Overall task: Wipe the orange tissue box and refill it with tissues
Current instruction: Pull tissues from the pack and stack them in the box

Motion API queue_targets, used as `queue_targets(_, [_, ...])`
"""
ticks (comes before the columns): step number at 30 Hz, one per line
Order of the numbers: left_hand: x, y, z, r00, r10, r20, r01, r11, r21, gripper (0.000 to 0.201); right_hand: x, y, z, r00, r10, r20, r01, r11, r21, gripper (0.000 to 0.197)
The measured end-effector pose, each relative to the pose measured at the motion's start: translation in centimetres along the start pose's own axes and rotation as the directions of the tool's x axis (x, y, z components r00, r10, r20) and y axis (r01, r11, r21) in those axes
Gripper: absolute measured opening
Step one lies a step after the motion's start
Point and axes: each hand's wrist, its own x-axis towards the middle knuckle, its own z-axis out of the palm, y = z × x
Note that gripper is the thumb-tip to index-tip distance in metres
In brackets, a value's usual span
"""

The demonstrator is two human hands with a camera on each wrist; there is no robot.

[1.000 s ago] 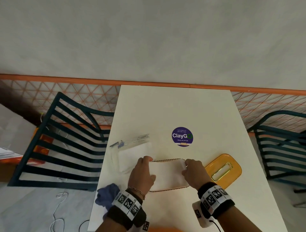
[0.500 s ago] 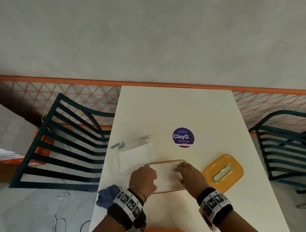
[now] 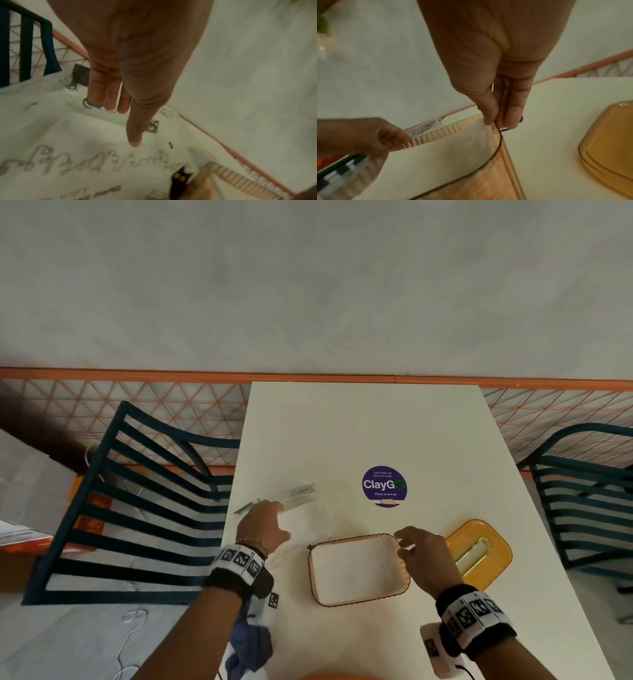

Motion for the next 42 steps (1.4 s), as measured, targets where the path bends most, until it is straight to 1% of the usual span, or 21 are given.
queue_targets(1, [0.8,-0.3,0.3,0.999,0.004,0.05,-0.006,0.999,0.039,0.074,0.1,0.2,0.0,1.0,0.025,0.005,-0.025,1.0,0.005,0.031])
queue_targets(3, [1.8,-0.5,0.9,0.992,0.024,0.12,-0.037,0.993,0.112,0.089,0.0,0.5,0.1,0.998,0.059,0.002,-0.059,0.998,0.026,0.032])
queue_targets(6, [2.4,-0.6,1.9,0.99,0.051,0.13,-0.08,0.971,0.227,0.095,-0.1,0.4,0.2,0.997,0.081,0.0,-0.08,0.995,0.054,0.029])
queue_targets(8, [2.7,-0.6,2.4,0.993,0.061,0.099,-0.085,0.962,0.261,0.095,0.0,0.3,0.3,0.996,0.09,-0.003,-0.089,0.995,0.05,0.026])
queue_targets(11, [2.8,-0.6,2.6,0.995,0.066,0.073,-0.083,0.957,0.279,0.095,0.0,0.4,0.4,0.994,0.107,-0.003,-0.106,0.993,0.048,0.028])
queue_targets(15, [2.8,-0.6,2.5,0.996,0.063,0.055,-0.076,0.959,0.272,0.095,-0.2,0.0,0.4,0.993,0.116,-0.022,-0.115,0.992,0.043,0.026])
queue_targets(21, [2.4,-0.4,2.4,0.998,0.063,0.022,-0.067,0.961,0.268,0.089,-0.2,-0.4,0.4,0.992,0.123,-0.02,-0.123,0.992,0.033,0.027])
queue_targets(24, [2.3,-0.4,2.2,0.998,0.066,0.007,-0.066,0.967,0.247,0.084,-0.3,-0.6,0.5,0.991,0.13,-0.017,-0.129,0.991,0.029,0.029])
queue_targets(27, [2.3,-0.3,2.0,0.998,0.061,-0.024,-0.055,0.974,0.22,0.07,-0.4,-0.7,0.5,0.991,0.133,-0.01,-0.133,0.991,0.018,0.031])
queue_targets(29, [2.2,-0.2,1.9,0.998,0.063,-0.029,-0.057,0.982,0.18,0.06,-0.4,-0.6,0.4,0.991,0.133,-0.002,-0.133,0.991,0.011,0.034])
queue_targets(30, [2.1,-0.2,1.9,0.998,0.057,-0.014,-0.054,0.989,0.139,0.057,-0.4,-0.6,0.4,0.991,0.134,0.006,-0.134,0.991,-0.001,0.036])
queue_targets(33, [2.1,-0.2,2.1,0.996,0.016,0.088,-0.011,0.998,-0.055,0.065,-0.4,-1.1,0.0,0.992,0.126,0.024,-0.125,0.991,-0.042,0.042])
queue_targets(36, [1.9,-0.1,1.6,0.987,0.035,0.154,-0.012,0.989,-0.149,0.068,-0.6,-2.2,-0.9,0.997,0.076,-0.032,-0.078,0.994,-0.078,0.041])
queue_targets(37, [1.7,-0.1,1.1,0.986,0.034,0.165,-0.006,0.985,-0.172,0.064,-0.6,-2.8,-1.2,0.997,0.05,-0.05,-0.053,0.997,-0.064,0.041])
queue_targets(39, [1.2,-0.4,-0.1,0.988,0.05,0.146,-0.01,0.965,-0.263,0.044,-0.6,-4.2,-1.8,0.998,-0.016,-0.068,0.015,1.0,-0.012,0.045])
queue_targets(41, [0.2,-1.2,-1.2,0.994,0.063,0.094,-0.02,0.916,-0.401,0.026,-0.3,-6.0,-2.0,0.994,-0.088,-0.057,0.09,0.995,0.039,0.052])
queue_targets(42, [-0.4,-1.8,-1.7,0.995,0.059,0.076,-0.014,0.873,-0.487,0.022,0.0,-7.0,-2.0,0.992,-0.119,-0.041,0.121,0.99,0.069,0.057])
